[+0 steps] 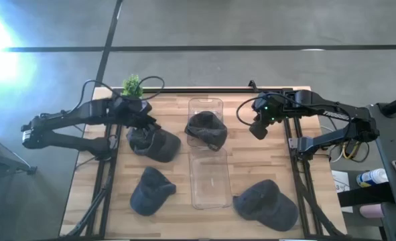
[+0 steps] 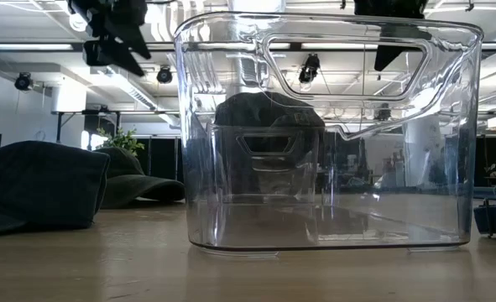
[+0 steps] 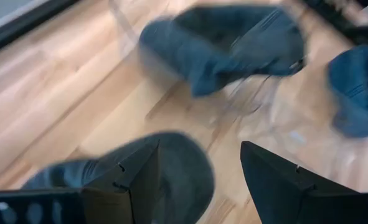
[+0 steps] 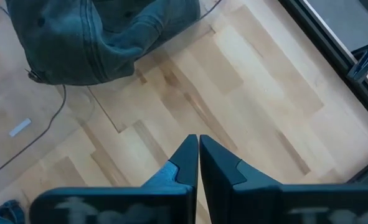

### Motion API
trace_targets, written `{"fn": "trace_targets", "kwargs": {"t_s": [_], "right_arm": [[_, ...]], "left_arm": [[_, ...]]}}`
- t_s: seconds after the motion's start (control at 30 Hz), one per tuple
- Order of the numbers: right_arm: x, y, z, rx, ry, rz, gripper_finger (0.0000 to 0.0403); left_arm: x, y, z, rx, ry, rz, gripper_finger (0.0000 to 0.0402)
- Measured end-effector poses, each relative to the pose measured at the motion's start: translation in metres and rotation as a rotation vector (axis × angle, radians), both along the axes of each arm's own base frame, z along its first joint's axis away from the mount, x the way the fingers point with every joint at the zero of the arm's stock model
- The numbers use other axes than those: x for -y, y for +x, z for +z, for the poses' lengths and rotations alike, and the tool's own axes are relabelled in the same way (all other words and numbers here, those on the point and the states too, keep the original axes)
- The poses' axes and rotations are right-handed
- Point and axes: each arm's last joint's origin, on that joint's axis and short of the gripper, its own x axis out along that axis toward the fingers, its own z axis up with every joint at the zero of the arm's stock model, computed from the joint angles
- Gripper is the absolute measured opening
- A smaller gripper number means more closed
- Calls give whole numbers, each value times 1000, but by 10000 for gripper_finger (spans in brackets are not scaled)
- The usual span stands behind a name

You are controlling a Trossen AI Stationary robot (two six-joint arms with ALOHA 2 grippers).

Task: Pick & Place hat
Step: Put the gray cap into the top transparent bin

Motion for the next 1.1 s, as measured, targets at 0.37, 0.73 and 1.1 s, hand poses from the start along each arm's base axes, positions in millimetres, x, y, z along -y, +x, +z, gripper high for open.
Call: {"fn": "trace_targets", "kwargs": {"t_s": [0.37, 0.73, 1.1], "right_arm": [[0, -1, -11, -56, -12, -2, 13], [0, -2, -14, -72, -10, 1, 13], [0, -4, -14, -99, -20, 35, 13]], "left_arm": [[-3, 9, -14, -322, -121, 52, 213], [-10, 32, -39, -533, -322, 76, 213], [-17, 52, -55, -532, -311, 58, 213]]}}
